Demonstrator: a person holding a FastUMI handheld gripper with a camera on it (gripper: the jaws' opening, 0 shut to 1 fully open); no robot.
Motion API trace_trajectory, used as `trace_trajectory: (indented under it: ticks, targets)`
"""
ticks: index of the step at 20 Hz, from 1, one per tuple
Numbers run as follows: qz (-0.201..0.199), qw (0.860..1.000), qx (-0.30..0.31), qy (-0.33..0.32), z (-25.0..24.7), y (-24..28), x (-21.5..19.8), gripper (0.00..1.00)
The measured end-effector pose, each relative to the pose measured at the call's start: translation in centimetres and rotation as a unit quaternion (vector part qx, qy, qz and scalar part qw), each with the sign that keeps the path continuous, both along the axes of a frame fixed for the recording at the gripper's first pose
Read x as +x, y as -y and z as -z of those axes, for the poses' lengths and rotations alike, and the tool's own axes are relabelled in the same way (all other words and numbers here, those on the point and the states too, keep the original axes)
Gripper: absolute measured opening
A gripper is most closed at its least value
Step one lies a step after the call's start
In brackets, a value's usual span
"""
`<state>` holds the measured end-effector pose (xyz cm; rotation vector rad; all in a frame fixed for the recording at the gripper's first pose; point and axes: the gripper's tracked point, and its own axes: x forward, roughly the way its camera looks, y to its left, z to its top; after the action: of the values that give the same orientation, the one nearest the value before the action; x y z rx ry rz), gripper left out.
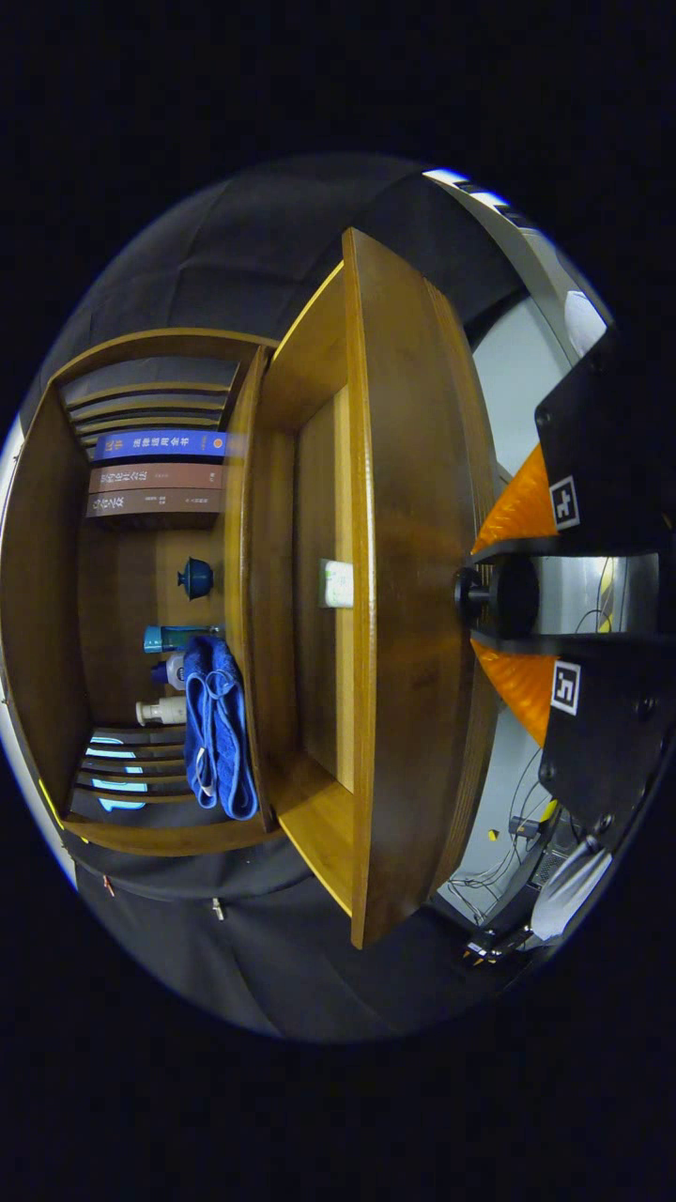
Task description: Pull open the drawer, take out the items inside it, and place them on the countertop above the cabinet.
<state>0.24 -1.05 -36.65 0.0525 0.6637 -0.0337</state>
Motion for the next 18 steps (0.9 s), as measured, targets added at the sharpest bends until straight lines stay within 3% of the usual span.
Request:
trace_trajectory:
  ticks: [9, 13, 16, 18]
  targets:
    - [-0.002, 1.000, 0.004, -0.006, 0.2, -0.5, -1.6, 0.36]
    - [-0.003, 1.000, 0.008, -0.018, 0.1, -0.3, -2.9, 0.53]
    - [0.005, 1.000, 0.012, 0.006, -3.0, -0.2, -3.6, 1.00]
    - [0.002, 0.999, 0.016, 0.032, -7.7, -0.4, -3.4, 0.98]
